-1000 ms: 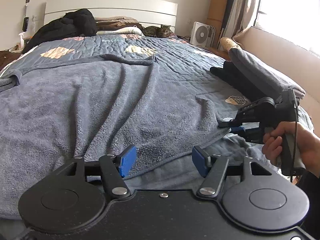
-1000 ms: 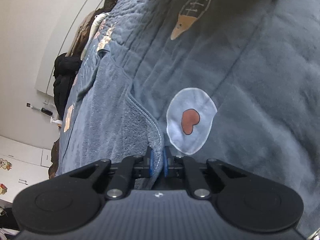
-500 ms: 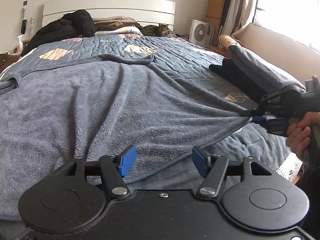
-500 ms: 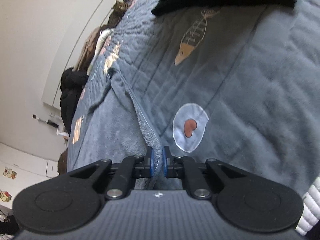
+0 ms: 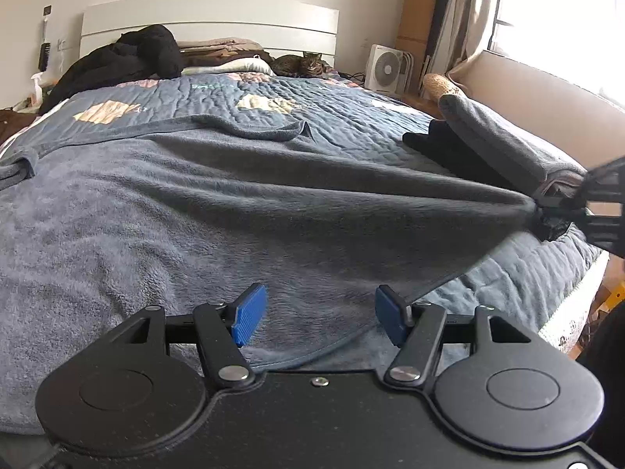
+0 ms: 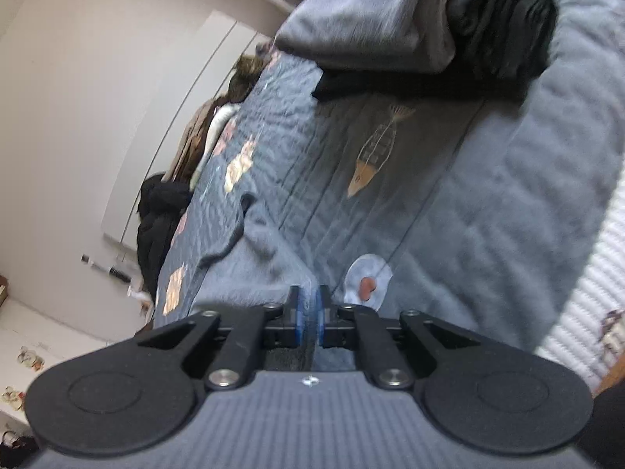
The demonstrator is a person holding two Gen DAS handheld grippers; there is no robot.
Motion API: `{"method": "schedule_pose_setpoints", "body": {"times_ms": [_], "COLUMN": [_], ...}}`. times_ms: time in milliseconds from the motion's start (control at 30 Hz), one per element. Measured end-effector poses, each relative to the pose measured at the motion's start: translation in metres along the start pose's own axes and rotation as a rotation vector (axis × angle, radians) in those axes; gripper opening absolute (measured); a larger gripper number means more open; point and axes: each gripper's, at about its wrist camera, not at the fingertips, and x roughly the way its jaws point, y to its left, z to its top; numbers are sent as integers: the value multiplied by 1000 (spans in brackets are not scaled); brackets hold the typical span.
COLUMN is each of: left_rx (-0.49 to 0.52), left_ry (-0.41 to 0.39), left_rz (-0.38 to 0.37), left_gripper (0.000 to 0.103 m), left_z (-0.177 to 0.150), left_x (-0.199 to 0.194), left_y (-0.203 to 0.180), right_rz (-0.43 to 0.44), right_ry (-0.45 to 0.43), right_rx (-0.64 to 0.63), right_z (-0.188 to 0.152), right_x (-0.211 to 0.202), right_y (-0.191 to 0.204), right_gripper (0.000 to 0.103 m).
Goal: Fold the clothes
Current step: 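Fold the grey blanket hem over with the right gripper and open it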
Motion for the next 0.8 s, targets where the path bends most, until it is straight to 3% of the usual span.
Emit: {"method": "schedule_pose_setpoints", "body": {"times_ms": [167, 233, 433, 500, 633, 700, 800], "left_rx": [-3, 8, 157, 259, 395, 429, 468], "left_ry": [4, 9, 46, 70, 104, 124, 142], "left_rz": [-4, 1, 117, 173, 216, 230, 259], "left_gripper": [61, 62, 63, 63, 63, 63, 63], "left_z": [1, 1, -7, -15, -30, -36, -43], "left_x": [1, 2, 14, 21, 32, 38, 47], "left_y": [-1, -3, -16, -25, -38, -41, -42], "right_rz": [-61, -47, 39, 63, 73, 57, 41], "right_ry": [29, 46, 136, 166, 213, 225, 206], "right_rx": [-38, -69, -140, -154, -189, -216, -284], "right_z": [11, 9, -11, -19, -34, -40, -46], "right_x": [-6, -3, 17, 26, 44, 53, 58], "right_y": [-15, -13, 7, 14, 22, 23, 25], "right_gripper": [0, 3, 6, 12, 24, 35, 42]}}
